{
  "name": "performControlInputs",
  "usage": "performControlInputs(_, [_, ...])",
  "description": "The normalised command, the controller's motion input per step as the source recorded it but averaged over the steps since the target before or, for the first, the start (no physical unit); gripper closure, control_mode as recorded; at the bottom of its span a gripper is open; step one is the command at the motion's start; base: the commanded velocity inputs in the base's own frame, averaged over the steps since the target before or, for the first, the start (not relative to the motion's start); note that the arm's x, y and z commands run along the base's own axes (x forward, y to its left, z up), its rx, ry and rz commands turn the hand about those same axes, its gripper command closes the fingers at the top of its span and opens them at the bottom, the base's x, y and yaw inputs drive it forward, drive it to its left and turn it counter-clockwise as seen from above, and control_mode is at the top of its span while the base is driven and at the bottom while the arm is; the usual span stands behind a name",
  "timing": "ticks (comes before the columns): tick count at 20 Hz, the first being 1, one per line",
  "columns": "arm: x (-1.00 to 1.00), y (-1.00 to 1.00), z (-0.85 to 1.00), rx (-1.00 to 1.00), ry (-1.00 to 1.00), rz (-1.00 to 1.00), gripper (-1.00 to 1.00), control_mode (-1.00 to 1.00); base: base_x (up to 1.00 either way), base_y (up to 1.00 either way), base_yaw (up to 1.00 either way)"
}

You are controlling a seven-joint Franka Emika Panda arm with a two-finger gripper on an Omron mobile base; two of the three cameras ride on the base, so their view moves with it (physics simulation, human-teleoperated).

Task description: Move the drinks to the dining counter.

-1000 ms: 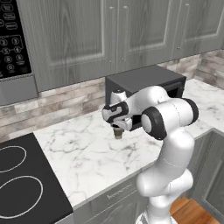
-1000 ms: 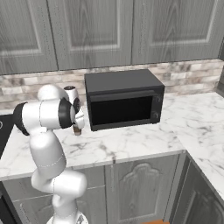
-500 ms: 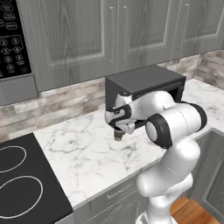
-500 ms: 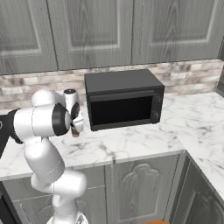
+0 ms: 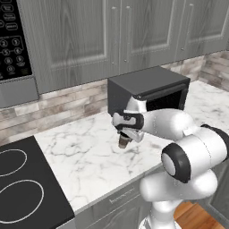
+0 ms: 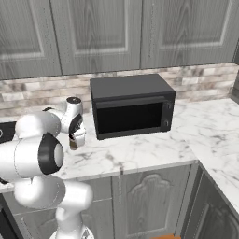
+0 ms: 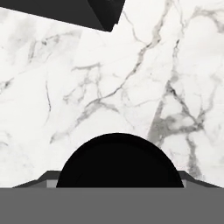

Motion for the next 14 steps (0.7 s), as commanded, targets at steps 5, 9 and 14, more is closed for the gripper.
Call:
performControlInputs(5, [-0.63,-0.23,0.77,0.14,-0.01,0.00,1.00,-1.00,0.00,0.00,0.00])
performControlInputs(9, [-0.68,-0.24,0.77,0.00,0.00,0.07,1.00,-1.00,0.00,0.00,0.00])
performControlInputs(14, [-0.66,-0.04,0.45,-0.05,-0.11,0.15,1.00,-1.00,0.00,0.00,0.00])
